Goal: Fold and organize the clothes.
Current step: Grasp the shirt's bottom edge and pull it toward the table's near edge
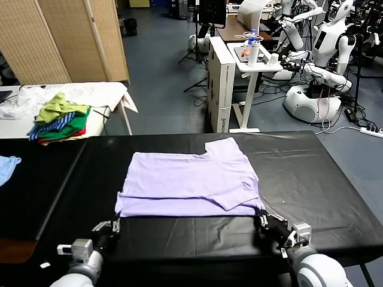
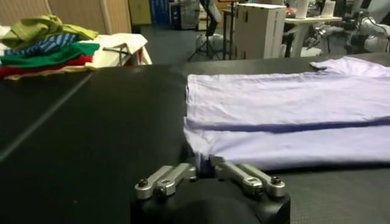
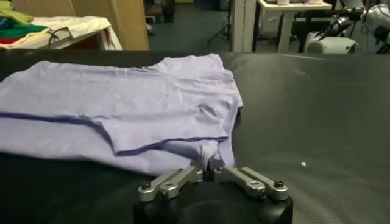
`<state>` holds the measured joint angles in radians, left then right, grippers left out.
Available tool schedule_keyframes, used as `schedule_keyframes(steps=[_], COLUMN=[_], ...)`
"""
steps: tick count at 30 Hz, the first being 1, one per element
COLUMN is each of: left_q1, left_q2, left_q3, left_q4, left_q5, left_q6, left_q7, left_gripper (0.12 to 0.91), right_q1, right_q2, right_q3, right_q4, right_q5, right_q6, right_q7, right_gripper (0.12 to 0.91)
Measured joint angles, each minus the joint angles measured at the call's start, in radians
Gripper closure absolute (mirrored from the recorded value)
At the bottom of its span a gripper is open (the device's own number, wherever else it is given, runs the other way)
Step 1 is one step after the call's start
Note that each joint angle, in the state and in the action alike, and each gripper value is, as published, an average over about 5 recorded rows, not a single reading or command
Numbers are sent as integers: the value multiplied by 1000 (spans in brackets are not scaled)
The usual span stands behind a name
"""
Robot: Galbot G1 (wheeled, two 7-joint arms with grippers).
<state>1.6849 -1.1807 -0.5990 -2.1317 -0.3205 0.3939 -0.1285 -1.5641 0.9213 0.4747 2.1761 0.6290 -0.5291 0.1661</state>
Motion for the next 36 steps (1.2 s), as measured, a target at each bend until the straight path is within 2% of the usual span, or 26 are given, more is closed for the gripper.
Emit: schedule_keyframes(steps=[11, 19, 22, 24, 27, 31, 33, 36], left_q1=[148, 231, 248, 259, 274, 292, 302, 309], left_q2=[-8, -32, -43, -52, -64, -79, -84, -90], left_q3=[-43, -72, -75, -77, -82, -89, -95, -107], left_q4=[-65, -99, -112, -122, -139, -165, -179, -201], left_q5=[76, 91, 91, 92, 92, 91, 90, 86], left_q6=[17, 20, 29, 36, 48, 67, 76, 89], left_q7=[-8, -18, -31, -40, -46, -48, -49, -46], left_gripper=[885, 885, 885, 859, 728, 482, 349, 193], right_q1=[-73, -91, -103, -113, -129, -150, -154, -143], right_q2=[-37, -51, -60, -67, -77, -89, -92, -95], right_q3=[6, -1, 5, 11, 23, 47, 65, 88], right_q4=[59, 78, 95, 110, 134, 174, 195, 217], right_q5=[-4, -6, -5, -3, 4, 25, 44, 80], right_q6=[-44, -67, -81, -87, -97, -111, -115, -120], right_q7=[-14, -30, -37, -38, -37, -29, -22, -8], right_gripper=[868, 864, 790, 676, 487, 247, 165, 124])
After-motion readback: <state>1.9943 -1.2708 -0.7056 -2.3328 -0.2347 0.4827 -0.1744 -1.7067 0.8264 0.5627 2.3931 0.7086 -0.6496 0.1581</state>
